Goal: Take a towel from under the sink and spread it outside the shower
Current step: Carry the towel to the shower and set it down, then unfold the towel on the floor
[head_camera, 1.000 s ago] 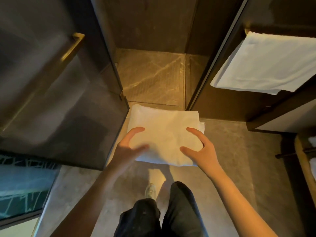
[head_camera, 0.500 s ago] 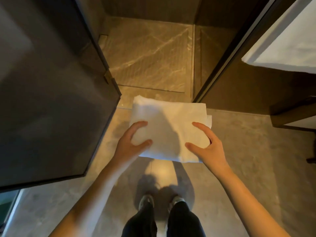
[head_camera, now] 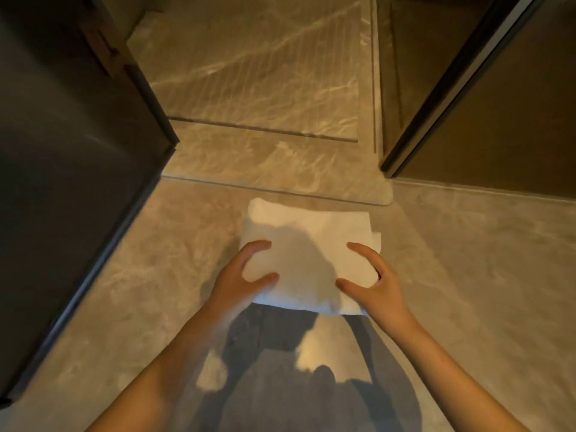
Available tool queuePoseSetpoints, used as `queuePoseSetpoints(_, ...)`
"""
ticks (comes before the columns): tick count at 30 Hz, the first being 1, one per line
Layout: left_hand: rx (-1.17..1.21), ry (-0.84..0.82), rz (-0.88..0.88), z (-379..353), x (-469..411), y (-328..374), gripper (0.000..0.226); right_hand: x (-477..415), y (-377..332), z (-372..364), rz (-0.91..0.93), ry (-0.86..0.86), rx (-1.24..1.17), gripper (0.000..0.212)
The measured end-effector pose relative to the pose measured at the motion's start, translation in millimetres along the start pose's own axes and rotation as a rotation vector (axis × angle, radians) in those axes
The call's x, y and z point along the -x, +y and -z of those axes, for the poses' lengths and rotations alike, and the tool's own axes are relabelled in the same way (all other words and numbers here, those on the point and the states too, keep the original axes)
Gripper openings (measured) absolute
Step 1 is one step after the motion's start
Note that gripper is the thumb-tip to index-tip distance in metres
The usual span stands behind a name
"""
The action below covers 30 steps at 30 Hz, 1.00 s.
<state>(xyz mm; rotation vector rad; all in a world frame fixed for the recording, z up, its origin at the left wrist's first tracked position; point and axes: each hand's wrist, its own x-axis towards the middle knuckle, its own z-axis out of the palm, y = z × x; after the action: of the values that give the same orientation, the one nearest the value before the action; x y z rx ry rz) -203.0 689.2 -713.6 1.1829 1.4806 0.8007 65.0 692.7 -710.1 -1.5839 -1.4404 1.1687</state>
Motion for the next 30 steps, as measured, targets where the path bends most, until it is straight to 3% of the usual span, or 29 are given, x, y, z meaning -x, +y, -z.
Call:
queuePoseSetpoints(5, -0.034, 0.021, -0.025, -24, -49, -70, 0.051, -36, 77, -24, 0.019, 0.016, 0.005, 0.06)
queuePoseSetpoints(13, -0.186, 0.026, 0.014, -50, -82, -134, 0.064, -56, 142, -42, -0.008, 0.014, 0.021, 0.061)
queuePoseSetpoints(16, -0.491, 0.05, 0.026, -56, -82, -149, 0.065, -54, 158, -46, -0.061, 0.019, 0.072, 0.066)
queuePoseSetpoints(19, -0.897, 0.143, -0.121, -53, -83, -155, 0.071, -53, 169, -47, -0.091, 0.05, 0.162, 0.068)
queuePoseSetpoints(21, -1.002, 0.18, -0.223, -52, -85, -159, 0.071, -53, 175, -46, -0.077, 0.045, 0.217, 0.069)
queuePoseSetpoints(30, -0.838, 0.047, -0.183, -51, -91, -171, 0.074, -52, 182, -47, -0.004, -0.007, 0.399, 0.079)
